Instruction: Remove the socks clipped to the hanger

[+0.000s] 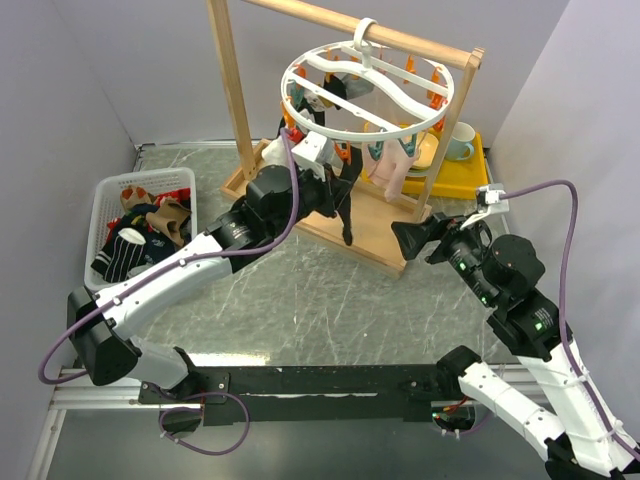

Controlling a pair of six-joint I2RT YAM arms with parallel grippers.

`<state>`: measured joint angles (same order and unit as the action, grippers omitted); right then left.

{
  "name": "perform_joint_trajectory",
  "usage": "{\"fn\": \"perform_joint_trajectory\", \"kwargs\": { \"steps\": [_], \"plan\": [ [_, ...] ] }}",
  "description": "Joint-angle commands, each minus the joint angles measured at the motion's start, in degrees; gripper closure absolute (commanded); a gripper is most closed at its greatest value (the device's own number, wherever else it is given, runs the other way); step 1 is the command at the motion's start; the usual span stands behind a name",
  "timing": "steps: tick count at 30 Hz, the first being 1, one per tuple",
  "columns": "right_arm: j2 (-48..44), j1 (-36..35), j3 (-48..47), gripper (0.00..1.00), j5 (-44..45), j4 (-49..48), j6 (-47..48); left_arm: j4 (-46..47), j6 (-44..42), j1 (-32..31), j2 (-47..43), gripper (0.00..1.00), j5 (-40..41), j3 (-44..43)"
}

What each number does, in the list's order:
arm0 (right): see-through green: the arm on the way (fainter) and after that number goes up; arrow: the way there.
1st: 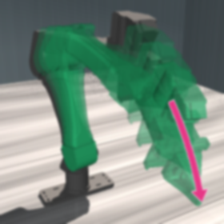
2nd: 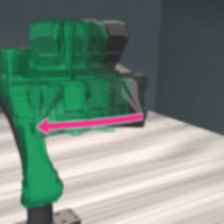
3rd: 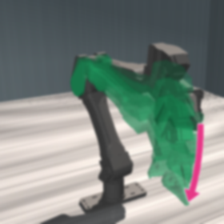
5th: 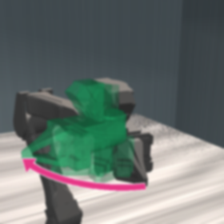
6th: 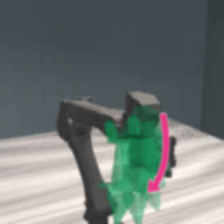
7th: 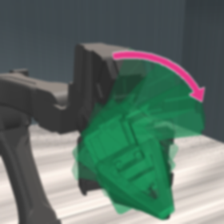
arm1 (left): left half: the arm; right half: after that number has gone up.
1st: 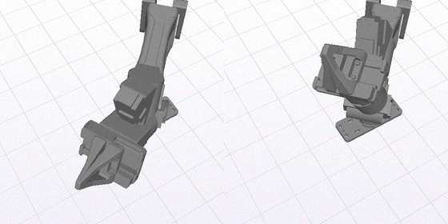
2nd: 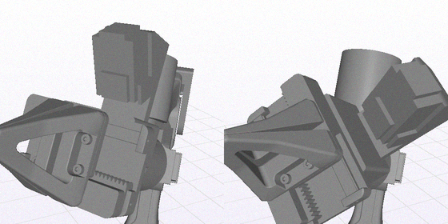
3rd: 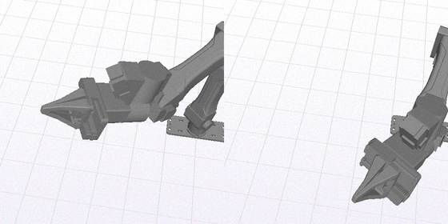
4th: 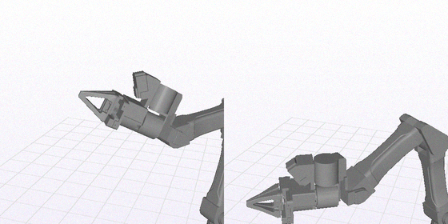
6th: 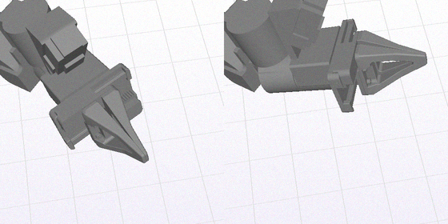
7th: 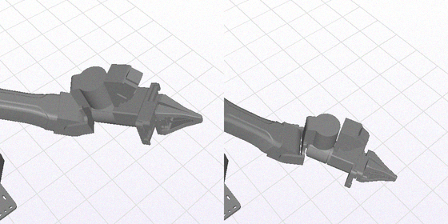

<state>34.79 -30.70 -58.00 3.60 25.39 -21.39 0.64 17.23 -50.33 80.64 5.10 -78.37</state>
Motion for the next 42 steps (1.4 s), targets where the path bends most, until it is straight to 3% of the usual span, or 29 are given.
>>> {"fn": "perform_joint_trajectory", "kwargs": {
  "steps": [1, 9, 14, 22, 36, 42],
  "plan": [
    [3.1, 0.4, -6.1, 0.04, -0.2, -0.6, -1.6, 3.0, -0.2, -0.5, -2.0, 0.99, -2.6, -0.3],
    [11.5, -0.7, -15.6, 0.15, -4.3, -2.4, -5.2, 1.7, -1.7, -4.3, -1.0, 0.99, 0.9, -2.5],
    [18.6, -6.5, -24.1, 0.17, 6.6, 2.4, -1.6, 1.6, -2.6, -7.2, -0.5, 0.99, 5.0, -3.5],
    [25.2, -10.1, -28.8, 0.28, 11.3, 1.2, 3.4, 2.2, -3.4, -8.9, -1.2, 0.99, 7.4, -3.5],
    [32.6, -10.6, -35.1, 0.25, 10.9, 0.7, 6.1, 1.7, -4.8, -10.1, -0.9, 0.99, 7.9, -4.2],
    [35.5, -10.5, -36.7, 0.28, 8.8, 0.7, 5.6, 0.8, -5.3, -10.5, -0.5, 0.99, 7.9, -5.0]
  ]
}}
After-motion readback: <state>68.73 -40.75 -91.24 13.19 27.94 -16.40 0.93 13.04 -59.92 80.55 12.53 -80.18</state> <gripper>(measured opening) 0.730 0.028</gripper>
